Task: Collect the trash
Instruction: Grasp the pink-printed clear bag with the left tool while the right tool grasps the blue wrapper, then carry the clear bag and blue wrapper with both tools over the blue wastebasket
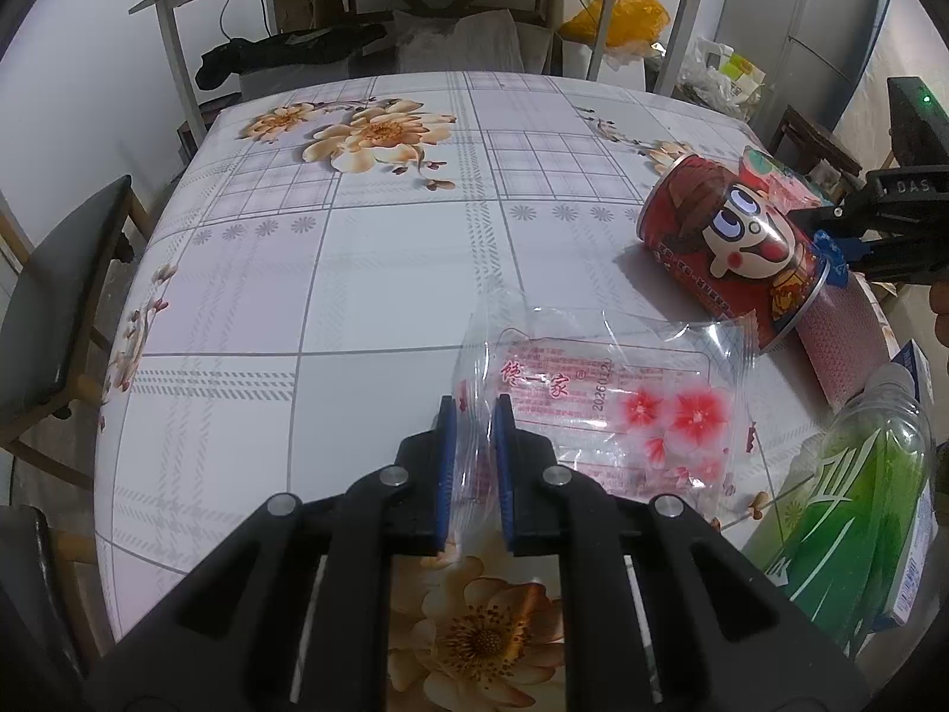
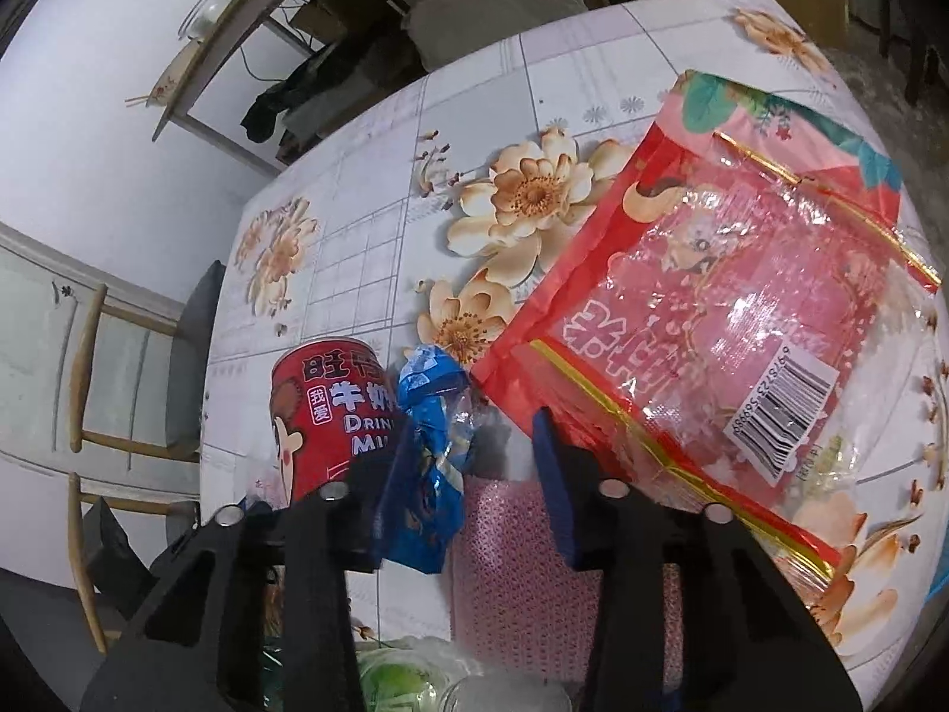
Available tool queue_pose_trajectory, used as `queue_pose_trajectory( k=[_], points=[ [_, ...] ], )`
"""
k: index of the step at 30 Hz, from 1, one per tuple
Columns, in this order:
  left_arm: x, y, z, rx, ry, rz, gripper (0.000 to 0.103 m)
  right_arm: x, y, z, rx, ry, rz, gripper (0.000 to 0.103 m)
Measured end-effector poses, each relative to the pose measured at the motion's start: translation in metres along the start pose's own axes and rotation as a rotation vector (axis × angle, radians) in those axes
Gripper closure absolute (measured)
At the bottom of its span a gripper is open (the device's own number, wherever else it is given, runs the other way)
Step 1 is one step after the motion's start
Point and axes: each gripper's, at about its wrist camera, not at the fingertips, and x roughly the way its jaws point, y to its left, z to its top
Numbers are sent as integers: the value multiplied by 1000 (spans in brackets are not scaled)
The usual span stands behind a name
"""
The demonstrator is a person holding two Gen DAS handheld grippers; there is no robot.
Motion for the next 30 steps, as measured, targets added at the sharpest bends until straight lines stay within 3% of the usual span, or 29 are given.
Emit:
queue_pose_trajectory(
  k=[7, 18, 30],
  points=[
    [0, 0, 0, 3, 1, 2, 92, -5, -3, -1, 18, -18, 35, 95],
    [-2, 4, 4, -26, 10, -4, 92, -35, 7, -5, -19, -89, 67, 98],
    [-40, 15, 16, -63, -65, 2, 92, -74, 5, -12, -17, -192, 106, 98]
  ],
)
